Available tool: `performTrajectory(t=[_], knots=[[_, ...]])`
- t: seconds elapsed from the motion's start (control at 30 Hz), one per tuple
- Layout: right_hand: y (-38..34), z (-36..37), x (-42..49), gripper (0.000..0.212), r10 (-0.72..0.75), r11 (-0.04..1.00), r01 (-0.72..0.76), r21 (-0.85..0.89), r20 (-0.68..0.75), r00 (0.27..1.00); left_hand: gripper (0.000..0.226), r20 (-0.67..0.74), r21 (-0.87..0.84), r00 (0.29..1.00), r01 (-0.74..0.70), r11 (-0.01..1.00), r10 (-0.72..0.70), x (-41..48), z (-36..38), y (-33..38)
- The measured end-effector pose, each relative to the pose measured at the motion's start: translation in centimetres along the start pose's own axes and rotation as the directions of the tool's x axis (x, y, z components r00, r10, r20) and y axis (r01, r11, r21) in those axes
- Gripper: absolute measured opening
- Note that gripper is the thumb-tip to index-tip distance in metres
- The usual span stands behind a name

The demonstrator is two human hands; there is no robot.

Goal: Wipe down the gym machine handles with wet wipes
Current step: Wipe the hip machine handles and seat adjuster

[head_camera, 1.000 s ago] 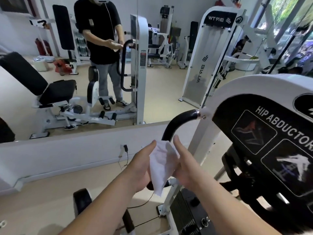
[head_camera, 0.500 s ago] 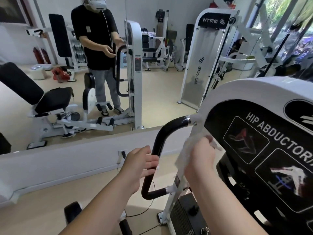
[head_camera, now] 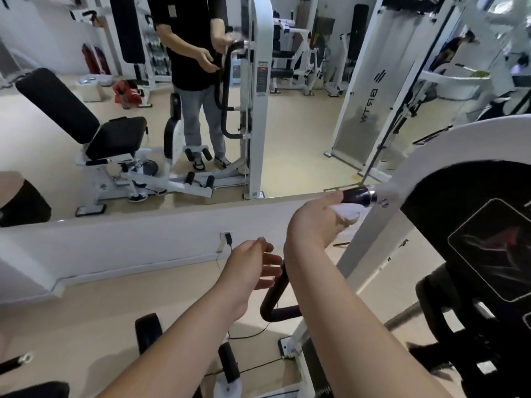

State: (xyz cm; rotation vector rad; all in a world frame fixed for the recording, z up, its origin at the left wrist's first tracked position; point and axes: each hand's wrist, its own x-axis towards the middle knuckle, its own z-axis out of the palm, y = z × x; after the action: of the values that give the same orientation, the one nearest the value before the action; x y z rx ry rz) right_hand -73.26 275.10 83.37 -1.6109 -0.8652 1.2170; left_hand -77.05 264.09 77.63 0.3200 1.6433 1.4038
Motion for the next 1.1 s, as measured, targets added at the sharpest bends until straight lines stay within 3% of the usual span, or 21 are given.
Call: performTrajectory(t=[0.07,0.17,0.3,0.4,0.47,0.53,0.63,0.7,0.77,0.83,0.9,0.97,1.03,1.1], knots=[[4.5,0.0,-1.2,0.077,-0.082,0.984,0.101,-0.148,0.128,0.988,0.038,-0.024,0.004,0.999,0.027,1.000,-0.027,0.8,-0.4,-0.7],[10.4,-0.5,-0.4,0.064,-0.173,0.947,0.213,-0.238,0.178,0.969,0.039,-0.049,-0.029,0.996,0.075,0.997,-0.077,1.6,-1.0,-1.9],[15.1,-1.7,0.6,0.074,0.007,0.933,0.128,-0.335,0.375,0.927,0.041,-0.075,-0.012,0.991,0.113,0.993,-0.114,1.8,-1.1,-3.0],[11.7,-1.8,0.7,0.069,-0.064,0.970,0.157,-0.185,0.428,0.902,0.042,-0.086,0.017,0.991,0.109,0.994,-0.107,2.2,-1.3,-3.8],[8.0,-1.8,1.1,0.093,-0.166,0.969,0.226,-0.099,0.415,0.894,0.042,-0.111,0.031,0.988,0.109,0.994,-0.105,2.7,-1.4,-4.3],[6.5,-1.6,1.3,0.105,-0.176,0.977,0.211,-0.039,0.418,0.891,0.041,-0.125,0.020,0.985,0.124,0.992,-0.121,3.2,-1.2,-4.6],[9.1,-2.0,1.1,0.095,-0.186,0.945,0.279,-0.168,0.424,0.886,0.043,-0.121,0.006,0.987,0.109,0.994,-0.107,3.3,-0.3,-4.8],[11.2,-2.2,1.1,0.082,-0.129,0.942,0.249,-0.223,0.444,0.887,0.042,-0.140,0.008,0.988,0.074,0.997,-0.072,3.4,0.3,-5.0],[11.9,-3.2,1.2,0.054,-0.012,0.908,0.236,-0.347,0.541,0.841,0.034,-0.168,0.008,0.985,0.047,0.999,-0.045,3.3,0.6,-5.2],[11.2,-4.3,0.9,0.052,0.062,0.878,0.251,-0.408,0.617,0.785,0.026,-0.192,0.012,0.980,0.053,0.999,-0.050,3.0,0.7,-5.6],[8.9,-4.9,0.6,0.050,0.037,0.909,0.232,-0.346,0.620,0.783,0.024,-0.190,0.010,0.979,0.076,0.997,-0.073,2.7,0.7,-6.0],[5.7,-4.7,1.4,0.048,-0.020,0.976,0.138,-0.168,0.565,0.825,0.022,-0.177,-0.014,0.980,0.088,0.996,-0.089,2.8,0.8,-6.2],[2.5,-4.4,2.5,0.068,-0.013,0.999,-0.006,0.035,0.505,0.863,0.021,-0.166,-0.023,0.982,0.088,0.996,-0.091,3.0,1.2,-5.9],[2.0,-4.5,2.3,0.078,-0.010,0.999,-0.013,0.044,0.503,0.864,0.021,-0.151,-0.023,0.985,0.077,0.997,-0.080,3.1,1.9,-5.4]])
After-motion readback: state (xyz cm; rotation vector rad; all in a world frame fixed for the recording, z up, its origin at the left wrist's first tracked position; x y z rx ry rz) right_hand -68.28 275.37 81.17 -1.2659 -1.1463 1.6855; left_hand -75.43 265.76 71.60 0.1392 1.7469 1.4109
